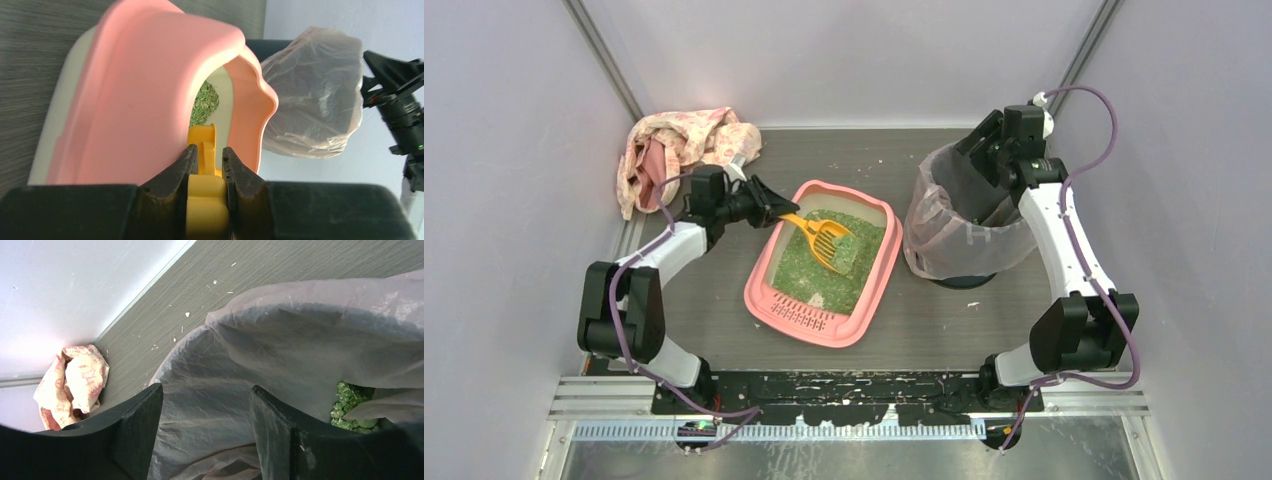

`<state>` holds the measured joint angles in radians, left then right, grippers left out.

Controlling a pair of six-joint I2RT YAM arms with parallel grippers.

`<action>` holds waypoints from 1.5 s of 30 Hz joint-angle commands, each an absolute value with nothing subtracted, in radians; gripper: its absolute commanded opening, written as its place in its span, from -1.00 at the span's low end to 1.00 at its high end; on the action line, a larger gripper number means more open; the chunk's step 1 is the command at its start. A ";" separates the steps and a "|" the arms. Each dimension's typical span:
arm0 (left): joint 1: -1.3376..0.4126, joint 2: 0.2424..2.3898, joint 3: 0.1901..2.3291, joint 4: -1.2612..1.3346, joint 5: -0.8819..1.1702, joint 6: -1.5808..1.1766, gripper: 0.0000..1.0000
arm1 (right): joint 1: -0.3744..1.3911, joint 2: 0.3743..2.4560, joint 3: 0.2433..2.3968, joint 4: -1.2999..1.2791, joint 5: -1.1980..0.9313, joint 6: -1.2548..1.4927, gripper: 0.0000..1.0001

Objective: Clean the litter box

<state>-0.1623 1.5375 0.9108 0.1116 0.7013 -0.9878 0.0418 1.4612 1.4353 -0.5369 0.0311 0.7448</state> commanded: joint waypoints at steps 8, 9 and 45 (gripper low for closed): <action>0.047 1.521 0.834 0.452 0.949 -1.241 -1.00 | 0.038 1.330 1.337 -0.407 0.058 0.790 0.38; 0.061 1.524 0.807 0.522 0.959 -1.288 -1.00 | 0.036 1.324 1.329 -0.403 0.058 0.789 0.38; 0.096 1.403 0.567 0.756 0.974 -1.494 -1.00 | 0.030 1.162 1.088 -0.314 0.069 0.812 0.39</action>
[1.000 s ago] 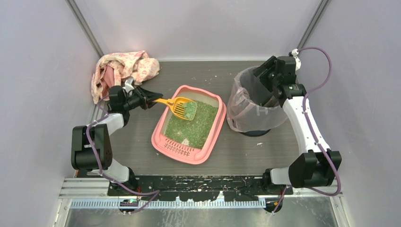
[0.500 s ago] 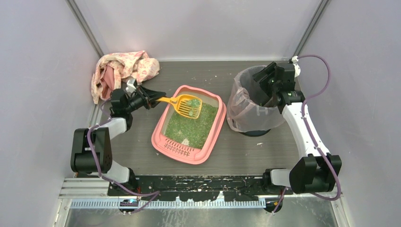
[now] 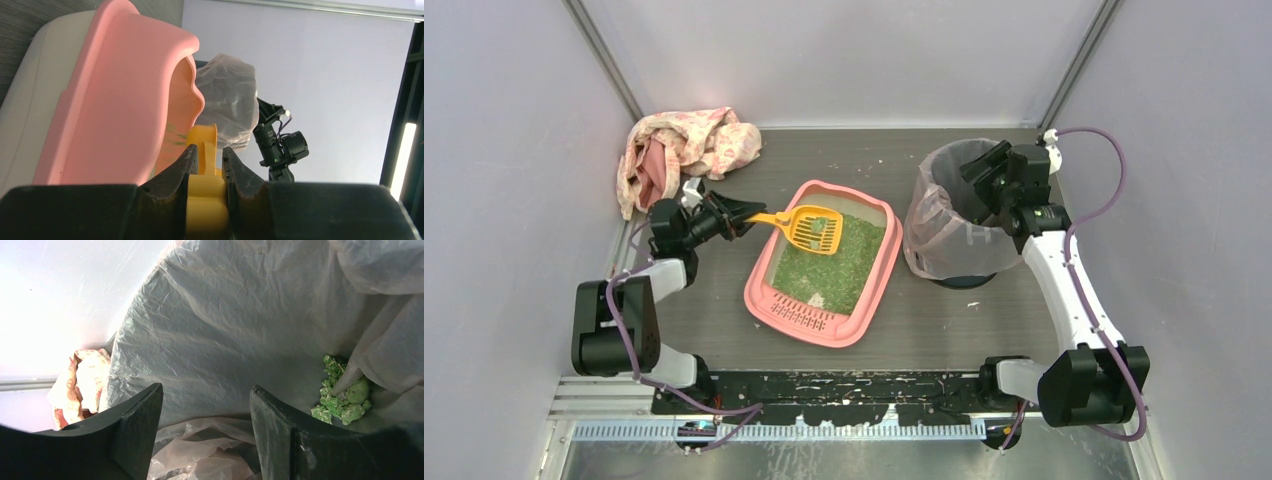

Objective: Clean the litter box

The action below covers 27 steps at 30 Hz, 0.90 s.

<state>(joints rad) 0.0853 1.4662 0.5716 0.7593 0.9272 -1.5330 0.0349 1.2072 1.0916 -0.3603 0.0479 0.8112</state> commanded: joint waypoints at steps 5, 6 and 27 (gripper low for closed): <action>-0.064 1.398 0.568 0.743 0.888 -1.489 -1.00 | 0.029 1.162 1.079 -0.306 0.069 0.812 0.39; -0.059 1.395 0.558 0.753 0.873 -1.494 -1.00 | 0.029 1.164 1.080 -0.302 0.069 0.812 0.38; -0.095 1.400 0.677 0.607 0.840 -1.441 -1.00 | 0.030 1.157 1.152 -0.312 0.051 0.815 0.39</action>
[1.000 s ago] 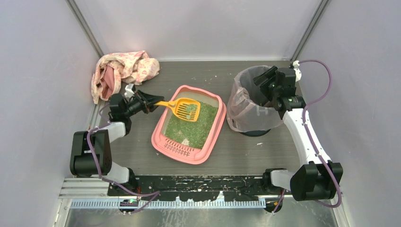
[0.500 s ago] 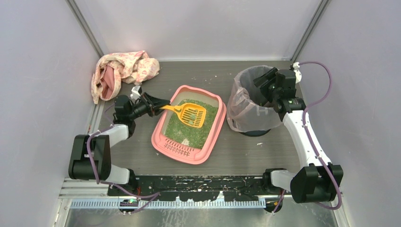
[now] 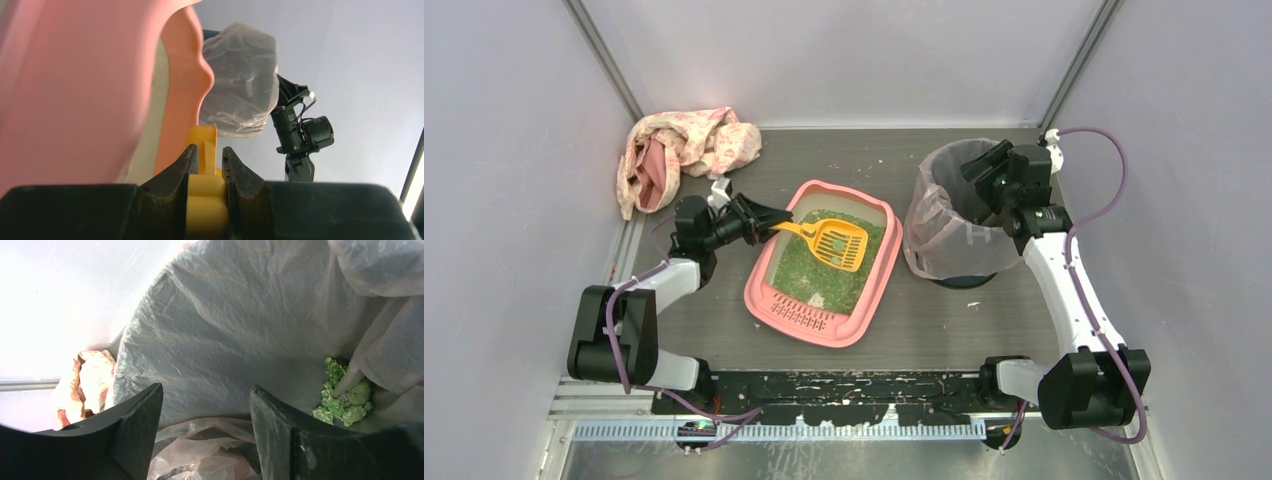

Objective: Clean the litter box

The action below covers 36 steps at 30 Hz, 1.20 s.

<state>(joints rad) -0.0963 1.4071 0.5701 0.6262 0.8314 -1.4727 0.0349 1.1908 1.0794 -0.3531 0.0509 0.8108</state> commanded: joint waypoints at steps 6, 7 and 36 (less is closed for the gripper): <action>-0.144 1.438 0.838 0.505 0.827 -1.439 -1.00 | 0.018 1.164 1.221 -0.295 -0.021 0.925 0.39; -0.150 1.449 0.865 0.491 0.819 -1.438 -1.00 | 0.016 1.171 1.244 -0.310 -0.027 0.930 0.39; -0.500 2.301 2.453 -0.036 0.641 -1.196 -1.00 | -0.125 1.087 1.470 -0.458 -0.176 0.969 0.39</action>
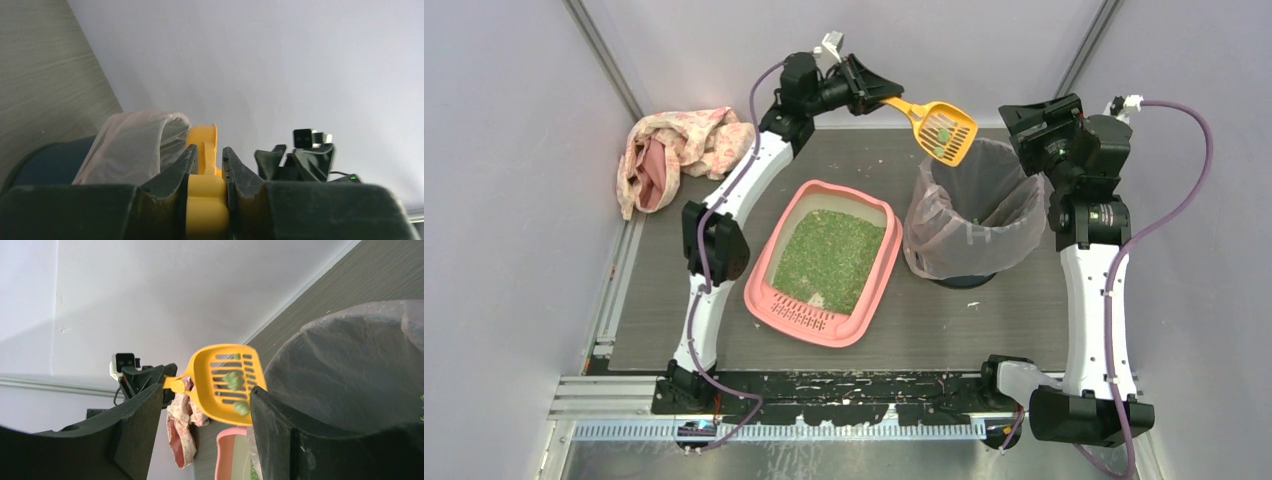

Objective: Clean the litter box

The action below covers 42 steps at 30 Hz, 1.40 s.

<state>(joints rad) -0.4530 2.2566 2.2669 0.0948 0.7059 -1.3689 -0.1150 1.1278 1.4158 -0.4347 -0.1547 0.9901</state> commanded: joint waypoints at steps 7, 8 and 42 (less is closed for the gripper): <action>-0.569 2.329 2.398 0.249 0.676 -0.955 -1.00 | -0.128 1.051 1.497 -0.526 -0.176 0.895 0.39; -0.576 2.323 2.388 0.292 0.692 -0.921 -1.00 | -0.130 1.047 1.493 -0.531 -0.176 0.890 0.39; -0.293 1.998 2.146 0.327 0.557 -1.196 -1.00 | -0.143 1.029 1.397 -0.580 -0.176 0.844 0.39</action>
<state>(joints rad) -0.3645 2.2086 2.2848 0.3908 0.6773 -1.1133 -0.1345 1.0534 1.3911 -0.6224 -0.1875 0.8658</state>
